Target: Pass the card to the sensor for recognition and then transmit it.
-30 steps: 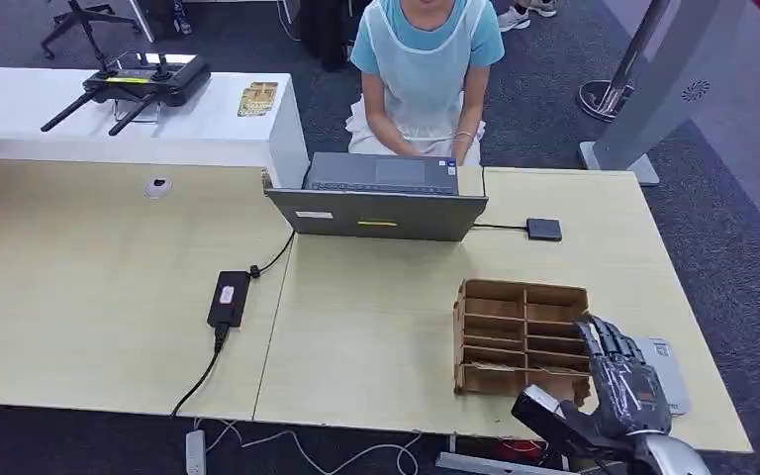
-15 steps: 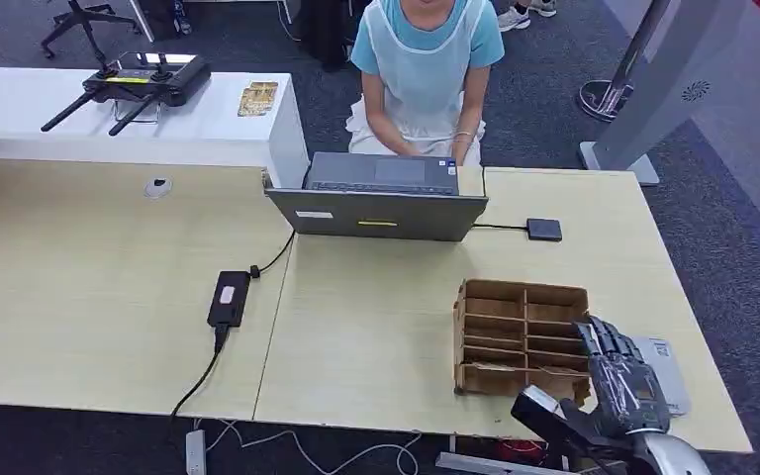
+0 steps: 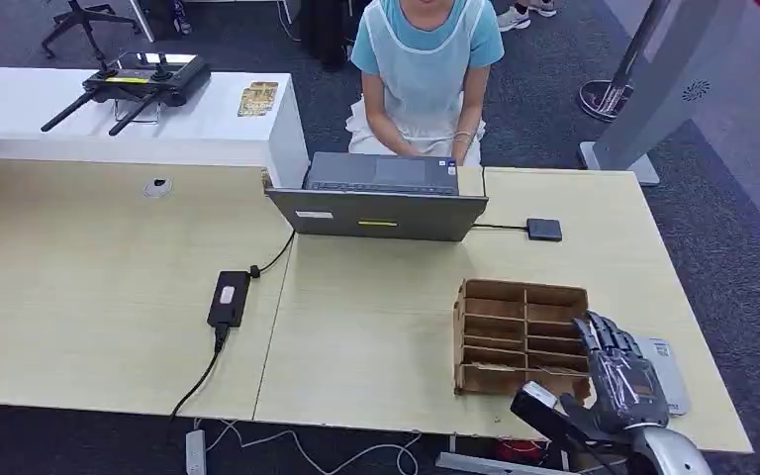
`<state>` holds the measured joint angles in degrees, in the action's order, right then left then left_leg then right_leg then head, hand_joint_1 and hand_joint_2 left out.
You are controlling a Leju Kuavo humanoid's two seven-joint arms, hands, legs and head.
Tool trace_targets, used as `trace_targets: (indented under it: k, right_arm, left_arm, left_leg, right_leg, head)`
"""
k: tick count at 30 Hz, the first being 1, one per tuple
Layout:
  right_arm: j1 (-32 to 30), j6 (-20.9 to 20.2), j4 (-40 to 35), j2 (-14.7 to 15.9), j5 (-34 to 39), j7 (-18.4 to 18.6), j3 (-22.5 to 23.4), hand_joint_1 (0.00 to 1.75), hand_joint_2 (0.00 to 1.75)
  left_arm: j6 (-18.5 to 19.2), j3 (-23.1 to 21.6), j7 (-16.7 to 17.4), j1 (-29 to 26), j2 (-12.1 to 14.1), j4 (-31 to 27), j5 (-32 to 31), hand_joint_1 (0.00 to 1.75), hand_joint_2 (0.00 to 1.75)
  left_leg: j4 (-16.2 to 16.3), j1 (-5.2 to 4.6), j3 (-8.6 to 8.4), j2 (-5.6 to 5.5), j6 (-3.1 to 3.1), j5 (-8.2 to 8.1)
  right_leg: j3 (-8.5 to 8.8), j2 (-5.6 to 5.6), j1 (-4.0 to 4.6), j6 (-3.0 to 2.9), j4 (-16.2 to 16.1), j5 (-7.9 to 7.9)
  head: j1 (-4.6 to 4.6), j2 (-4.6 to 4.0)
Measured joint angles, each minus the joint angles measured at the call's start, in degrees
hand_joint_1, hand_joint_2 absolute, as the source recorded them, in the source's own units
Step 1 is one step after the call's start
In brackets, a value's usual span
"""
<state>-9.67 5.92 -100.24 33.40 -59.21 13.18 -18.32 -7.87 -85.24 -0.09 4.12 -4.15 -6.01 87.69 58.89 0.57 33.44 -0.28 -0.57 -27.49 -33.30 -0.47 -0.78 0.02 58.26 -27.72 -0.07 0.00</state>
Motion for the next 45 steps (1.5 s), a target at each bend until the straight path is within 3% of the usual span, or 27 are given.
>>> trace_targets:
  k: [6,11,15,31,34,38,45]
  right_arm:
    - [0.1,0.0,0.0,0.0,0.0,0.0,0.0,0.42,1.75]
    - [0.2,0.0,0.0,0.0,0.0,0.0,0.0,0.44,1.75]
    - [0.3,0.0,0.1,0.0,0.0,0.0,0.0,0.56,1.75]
    - [0.3,0.0,0.2,0.0,0.0,-0.3,0.0,0.63,1.75]
    - [0.3,0.0,0.2,0.0,0.0,-0.3,0.0,0.7,1.75]
    - [0.3,0.1,0.2,0.0,0.0,-0.3,0.0,0.96,1.75]
    - [0.3,0.2,0.2,0.0,0.0,-0.5,0.0,1.01,1.75]
  left_arm:
    - [0.0,0.0,0.0,0.0,0.0,0.0,0.0,0.0,0.0]
    - [0.0,0.0,0.0,0.0,0.0,0.0,0.0,0.0,0.0]
    - [0.0,0.0,0.0,0.0,0.0,0.0,0.0,0.0,0.0]
    - [0.1,0.0,0.0,0.0,0.0,0.0,0.1,0.0,0.0]
    - [0.1,0.0,0.0,0.0,0.0,0.0,0.1,0.0,0.0]
    - [0.1,0.0,0.0,0.0,0.0,0.0,0.1,0.0,0.0]
    - [0.1,0.0,0.0,0.0,0.0,0.0,0.2,0.0,0.0]
  left_leg:
    - [0.0,0.0,0.0,0.0,0.0,0.0]
    - [0.0,0.0,0.0,0.0,0.0,0.0]
    - [0.0,0.0,0.0,0.0,0.0,0.0]
    - [0.0,0.0,0.0,0.0,0.0,0.0]
    - [0.0,0.0,0.0,0.0,0.0,0.0]
    - [0.0,0.0,0.0,0.0,0.0,0.0]
    - [0.0,0.0,0.0,0.0,0.0,0.0]
  right_leg:
    - [0.0,0.0,0.0,0.0,0.0,0.0]
    - [0.0,0.0,0.0,0.0,0.0,0.0]
    - [0.0,0.0,0.0,0.0,0.0,0.0]
    - [0.0,0.0,0.0,0.0,0.0,0.0]
    - [0.0,0.0,0.0,0.0,0.0,0.0]
    - [0.0,0.0,0.0,0.0,0.0,0.0]
    - [0.0,0.0,0.0,0.0,0.0,0.0]
  head:
    - [-0.02,0.0]
    - [-0.02,0.02]
    - [-0.02,0.02]
    - [-0.02,0.02]
    - [-0.02,0.0]
    - [-0.02,0.0]
    - [-0.02,0.0]
